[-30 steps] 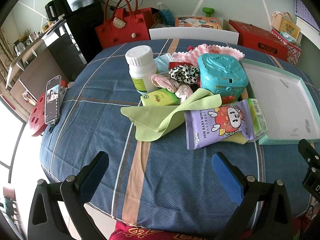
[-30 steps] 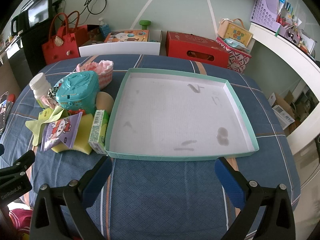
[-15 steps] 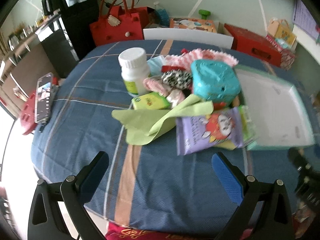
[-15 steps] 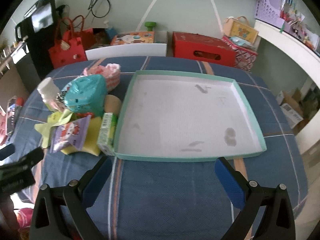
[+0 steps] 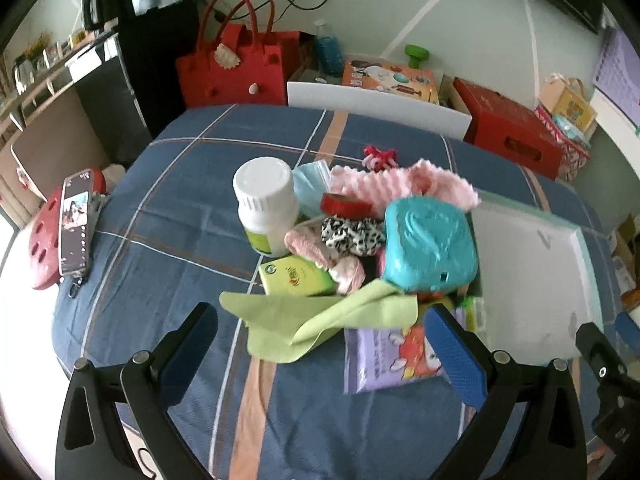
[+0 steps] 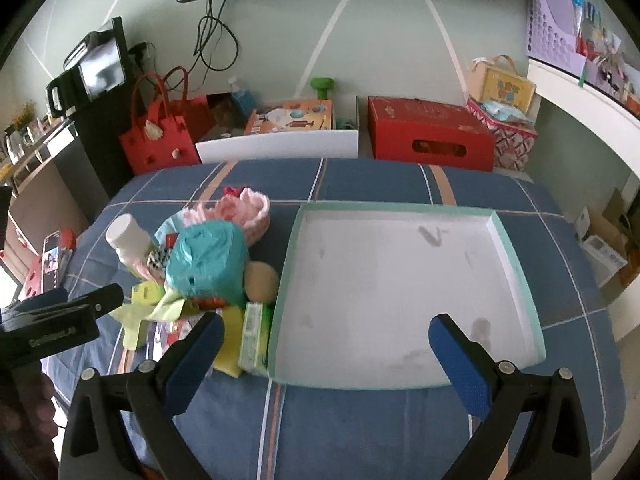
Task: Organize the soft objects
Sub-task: 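Grasp the small green juice carton with the right tool while the left tool grasps the green cloth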
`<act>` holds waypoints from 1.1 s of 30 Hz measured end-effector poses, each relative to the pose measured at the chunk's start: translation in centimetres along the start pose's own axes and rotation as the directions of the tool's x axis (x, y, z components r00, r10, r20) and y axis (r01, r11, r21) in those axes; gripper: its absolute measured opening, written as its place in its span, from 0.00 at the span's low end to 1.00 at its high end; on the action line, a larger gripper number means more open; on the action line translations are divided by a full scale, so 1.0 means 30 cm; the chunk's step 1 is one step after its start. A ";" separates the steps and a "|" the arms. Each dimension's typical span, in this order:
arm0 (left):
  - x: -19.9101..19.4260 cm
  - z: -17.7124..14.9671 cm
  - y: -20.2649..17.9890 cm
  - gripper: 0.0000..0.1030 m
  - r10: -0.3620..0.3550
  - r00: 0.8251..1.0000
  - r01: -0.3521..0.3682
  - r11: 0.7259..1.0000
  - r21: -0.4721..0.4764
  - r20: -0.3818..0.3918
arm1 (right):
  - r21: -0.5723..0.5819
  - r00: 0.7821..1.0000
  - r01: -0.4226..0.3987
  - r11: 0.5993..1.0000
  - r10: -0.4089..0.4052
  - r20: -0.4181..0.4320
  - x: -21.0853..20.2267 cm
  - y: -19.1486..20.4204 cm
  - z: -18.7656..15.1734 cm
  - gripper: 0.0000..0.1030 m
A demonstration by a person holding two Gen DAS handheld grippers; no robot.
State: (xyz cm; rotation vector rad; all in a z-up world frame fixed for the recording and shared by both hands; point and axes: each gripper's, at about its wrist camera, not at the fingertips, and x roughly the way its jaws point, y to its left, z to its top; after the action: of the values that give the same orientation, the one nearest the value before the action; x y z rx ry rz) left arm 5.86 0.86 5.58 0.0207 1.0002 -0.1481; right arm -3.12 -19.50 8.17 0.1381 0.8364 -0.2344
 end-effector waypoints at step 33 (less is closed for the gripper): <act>0.293 -0.077 0.249 1.00 0.018 0.977 -0.070 0.969 -0.238 -0.213 | -0.068 0.980 -0.124 0.990 0.111 -0.165 0.250 0.160 -0.085 1.00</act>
State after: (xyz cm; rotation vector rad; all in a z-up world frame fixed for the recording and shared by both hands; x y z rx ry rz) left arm 9.59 7.43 -3.41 -0.1699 1.2220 0.0201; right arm 1.15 -15.45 1.00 0.1341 0.9933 -0.0793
